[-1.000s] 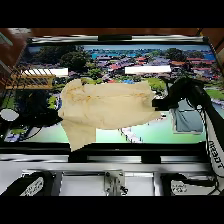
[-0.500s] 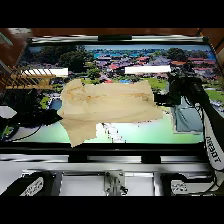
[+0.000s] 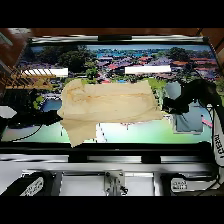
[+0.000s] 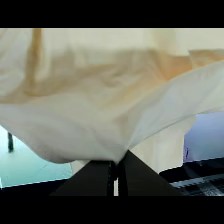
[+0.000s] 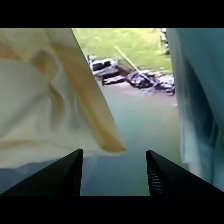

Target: Fold the shirts.

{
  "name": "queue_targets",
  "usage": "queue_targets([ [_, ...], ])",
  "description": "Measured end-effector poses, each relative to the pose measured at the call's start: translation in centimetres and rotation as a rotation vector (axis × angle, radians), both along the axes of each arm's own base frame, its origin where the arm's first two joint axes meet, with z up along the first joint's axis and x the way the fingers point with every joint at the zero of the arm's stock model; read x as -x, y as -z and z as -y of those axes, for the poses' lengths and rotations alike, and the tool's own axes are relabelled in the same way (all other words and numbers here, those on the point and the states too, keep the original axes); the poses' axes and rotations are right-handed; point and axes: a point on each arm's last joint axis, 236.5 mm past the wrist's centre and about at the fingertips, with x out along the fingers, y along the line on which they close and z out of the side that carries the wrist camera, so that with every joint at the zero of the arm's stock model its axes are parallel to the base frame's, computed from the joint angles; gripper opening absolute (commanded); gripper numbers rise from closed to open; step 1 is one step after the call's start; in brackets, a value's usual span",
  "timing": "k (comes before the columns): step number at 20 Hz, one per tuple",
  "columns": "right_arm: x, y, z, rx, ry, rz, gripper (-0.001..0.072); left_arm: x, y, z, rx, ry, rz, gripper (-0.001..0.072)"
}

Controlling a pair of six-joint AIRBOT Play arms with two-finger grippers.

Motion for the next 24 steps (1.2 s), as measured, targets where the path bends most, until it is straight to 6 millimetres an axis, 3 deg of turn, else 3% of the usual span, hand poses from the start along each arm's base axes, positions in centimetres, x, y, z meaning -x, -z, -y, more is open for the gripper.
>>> queue_targets([
  [5,1.5,1.4,-0.1,-0.139,0.097,-0.026,0.0508,0.0,0.0,0.0,0.002,0.0,-0.001,0.0036],
  [12,0.7,2.8,-0.5,-0.194,0.147,-0.002,0.0506,0.0,0.0,0.1,0.004,0.0,-0.001,0.0036],
  [17,0.6,3.9,-2.5,-0.275,0.169,-0.041,0.0487,0.0,-0.1,0.1,0.006,-0.003,-0.001,0.0036],
  [20,1.1,4.9,-4.3,-0.287,0.132,-0.078,0.006,0.0,-0.1,0.1,0.006,-0.003,-0.001,0.0036],
  [24,1.0,4.2,-5.6,-0.28,0.075,-0.057,0.006,-0.5,-0.7,0.0,0.004,-0.002,0.016,0.0035],
])
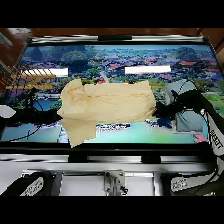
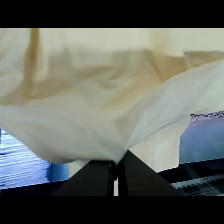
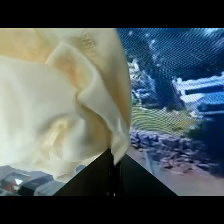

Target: Fold the shirts.

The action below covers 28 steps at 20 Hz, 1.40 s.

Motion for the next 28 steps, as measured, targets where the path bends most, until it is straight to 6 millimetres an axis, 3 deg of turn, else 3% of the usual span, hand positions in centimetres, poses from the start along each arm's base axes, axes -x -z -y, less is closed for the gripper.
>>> queue_targets([
  [1,0.0,-0.9,0.1,0.01,-0.019,0.021,0.006,-0.4,-0.6,-0.1,-0.003,0.0,0.017,0.0035],
  [3,-1.2,-4.5,0.0,0.009,-0.026,0.126,0.006,-1.7,-2.9,-0.2,-0.015,0.014,0.082,0.0035],
  [5,-2.2,-10.1,0.2,0.024,-0.049,0.261,0.006,-3.5,-6.8,-0.3,-0.033,0.039,0.18,0.0035],
  [7,-3.7,-17.0,0.7,0.06,-0.057,0.44,0.0059,-5.6,-13.5,-0.4,-0.06,0.06,0.337,0.0035],
  [10,-4.6,-31.4,1.1,0.148,-0.06,0.815,0.0059,-6.9,-27.7,-0.4,-0.108,0.07,0.661,0.0035],
  [12,-3.5,-42.5,1.4,0.23,-0.024,1.123,0.006,-5.2,-39.0,-0.3,-0.145,0.056,0.93,0.0034],
  [14,-0.3,-52.6,1.3,0.295,0.03,1.406,0.006,-0.8,-49.3,0.0,-0.177,0.029,1.199,0.0034],
  [15,2.0,-57.1,1.2,0.318,0.066,1.539,0.006,1.7,-53.1,0.1,-0.184,0.011,1.308,0.0034],
  [17,6.6,-62.8,0.7,0.353,0.103,1.712,0.006,6.8,-58.3,0.2,-0.175,-0.038,1.466,0.0034],
  [18,8.7,-64.5,0.4,0.366,0.109,1.768,0.006,9.0,-59.7,0.0,-0.177,-0.063,1.514,0.0034],
  [20,11.6,-65.8,0.1,0.398,0.112,1.808,0.006,12.0,-60.7,-1.0,-0.207,-0.128,1.553,0.0035],
  [22,12.5,-64.6,0.2,0.429,0.101,1.751,0.006,12.9,-59.8,-2.6,-0.263,-0.194,1.52,0.0035],
  [25,11.3,-59.6,1.0,0.448,0.066,1.531,0.006,11.2,-55.3,-4.7,-0.359,-0.231,1.345,0.0034],
  [28,8.6,-52.2,1.8,0.419,0.01,1.233,0.006,7.2,-47.5,-6.0,-0.41,-0.195,1.063,0.0034],
])
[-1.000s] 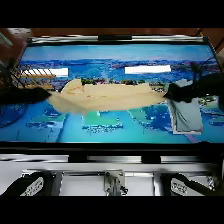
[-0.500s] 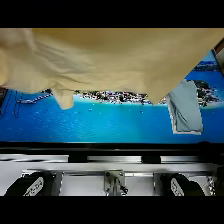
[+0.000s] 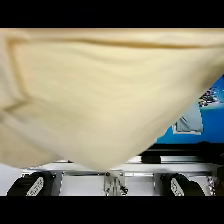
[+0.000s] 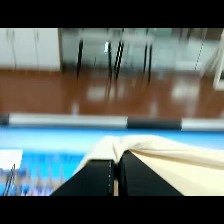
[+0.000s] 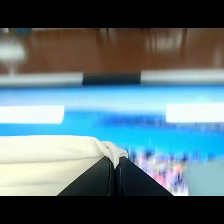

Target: Fold the shirts.

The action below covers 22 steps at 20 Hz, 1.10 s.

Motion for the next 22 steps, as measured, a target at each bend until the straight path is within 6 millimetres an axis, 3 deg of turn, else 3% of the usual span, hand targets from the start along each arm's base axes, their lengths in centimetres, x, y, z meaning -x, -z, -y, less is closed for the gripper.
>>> queue_targets([
  [4,-4.0,13.6,0.8,-0.064,-0.018,-0.467,0.006,-6.4,13.8,-1.1,0.0,0.001,-0.416,0.0034],
  [6,-6.7,19.9,0.8,-0.089,-0.025,-0.611,0.006,-9.3,20.5,-1.0,0.015,0.028,-0.582,0.0034],
  [8,-10.7,24.7,0.1,-0.099,-0.031,-0.656,0.006,-12.6,26.3,-0.6,0.044,0.066,-0.701,0.0034],
  [10,-15.4,28.5,-1.1,-0.111,-0.03,-0.63,0.006,-16.5,30.6,-0.1,0.093,0.089,-0.753,0.0034],
  [13,-22.2,32.8,-2.1,-0.137,0.015,-0.527,0.006,-22.0,35.8,0.2,0.176,0.094,-0.775,0.0034],
  [15,-25.4,35.2,-2.1,-0.149,0.05,-0.469,0.006,-25.2,38.1,0.4,0.24,0.09,-0.752,0.0034],
  [19,-29.3,38.5,-1.6,-0.161,0.109,-0.383,0.006,-30.4,41.2,0.1,0.343,0.06,-0.657,0.0034],
  [22,-30.8,40.3,-1.2,-0.191,0.152,-0.359,0.006,-32.1,44.5,-0.1,0.386,0.035,-0.666,0.0035],
])
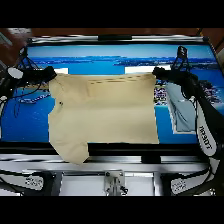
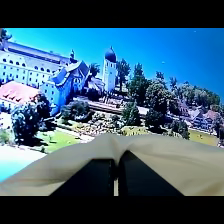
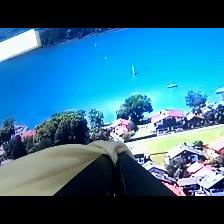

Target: Fold the shirts.

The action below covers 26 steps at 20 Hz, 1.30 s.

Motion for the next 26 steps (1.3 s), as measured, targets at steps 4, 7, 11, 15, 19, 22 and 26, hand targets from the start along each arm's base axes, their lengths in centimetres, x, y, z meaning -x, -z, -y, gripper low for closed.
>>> queue_targets([
  [4,0.9,2.5,-0.4,-0.033,0.007,-0.085,0.0061,0.5,3.8,0.9,0.035,0.028,-0.093,0.0035],
  [7,2.9,2.3,-0.2,-0.032,-0.016,-0.166,0.006,2.2,3.1,1.7,0.026,0.136,-0.142,0.0034],
  [11,7.7,3.0,-0.3,-0.044,-0.07,-0.366,0.006,8.0,3.9,1.3,-0.061,0.299,-0.353,0.0034],
  [15,12.5,5.7,-0.6,-0.035,-0.124,-0.593,0.006,13.7,6.5,1.2,-0.075,0.373,-0.587,0.0034],
  [19,14.6,6.7,-0.7,-0.047,-0.125,-0.694,0.006,16.5,8.0,1.0,-0.079,0.396,-0.703,0.0034],
  [22,15.3,6.9,-0.8,-0.059,-0.115,-0.731,0.0061,17.6,9.1,0.4,-0.093,0.385,-0.763,0.0035],
  [26,16.2,7.0,-0.9,-0.067,-0.115,-0.768,0.0495,17.9,10.0,-0.1,-0.094,0.352,-0.801,0.0631],
])
